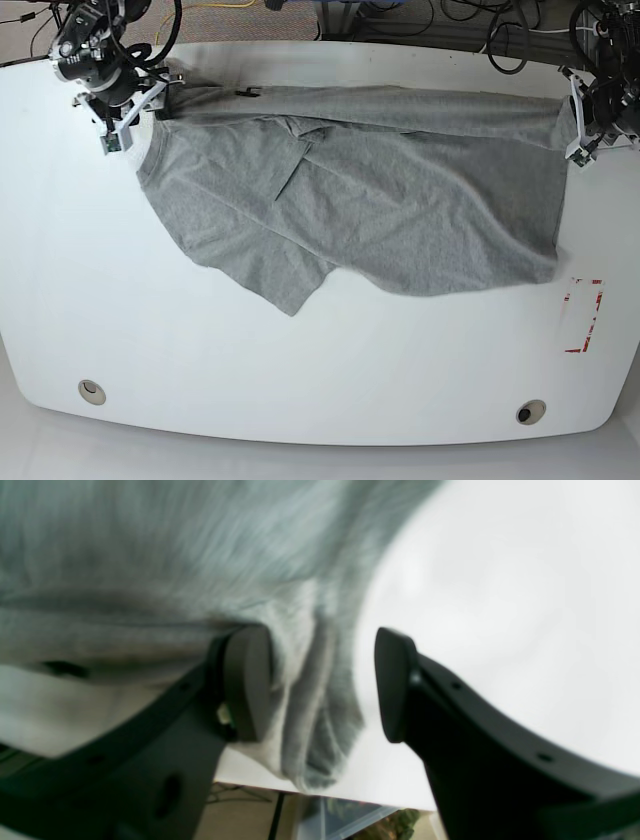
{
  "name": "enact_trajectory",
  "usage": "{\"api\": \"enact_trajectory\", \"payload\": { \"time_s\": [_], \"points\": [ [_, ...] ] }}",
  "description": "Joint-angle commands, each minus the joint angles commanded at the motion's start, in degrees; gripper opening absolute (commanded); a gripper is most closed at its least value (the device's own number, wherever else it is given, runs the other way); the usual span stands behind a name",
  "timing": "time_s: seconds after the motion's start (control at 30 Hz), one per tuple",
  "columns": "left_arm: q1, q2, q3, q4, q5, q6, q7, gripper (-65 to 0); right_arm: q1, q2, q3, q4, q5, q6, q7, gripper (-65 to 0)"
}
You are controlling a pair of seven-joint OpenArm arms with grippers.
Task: Layout the t-shirt on the table in an organized manner, then fold the t-shirt properly
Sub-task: 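Lift the shirt with both grippers and open them to release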
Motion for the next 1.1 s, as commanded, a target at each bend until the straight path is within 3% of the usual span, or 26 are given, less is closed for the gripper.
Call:
{"api": "enact_trajectory", "payload": {
  "time_s": [0.23, 0.37, 0.53, 0.77, 0.9, 1.1],
  "points": [
    [0.1, -0.1, 0.0, 0.0, -0.1, 0.0, 0.0, -63.3, 3.4, 0.3, 0.0, -1.1, 0.4, 0.00, -6.5, -33.1],
    [0.1, 0.0, 0.0, 0.0, -0.1, 0.0, 0.0, -63.3, 3.2, 0.0, -0.2, -1.1, 0.4, 0.00, -6.9, -33.1],
    [0.3, 0.0, -1.0, 0.0, 0.0, 0.0, 0.0, -62.2, 1.9, -0.4, -0.1, -1.2, 5.1, 0.00, -6.9, -33.1],
    [0.3, 0.0, -3.1, 0.0, -0.1, 0.0, 0.0, -48.9, 2.9, -1.2, -0.8, -1.5, 9.0, 0.00, -6.7, -33.5],
    [0.0, 0.0, -4.0, 0.0, -0.1, 0.0, 0.0, -38.8, 5.4, -1.5, -2.2, -1.5, 5.5, 0.00, -6.6, -33.6],
    [-0.2, 0.1, -8.9, 0.1, -0.3, 0.0, 0.0, -30.1, 9.1, -1.6, -2.3, -1.5, 2.0, 0.00, -6.6, -33.6]
  ]
}}
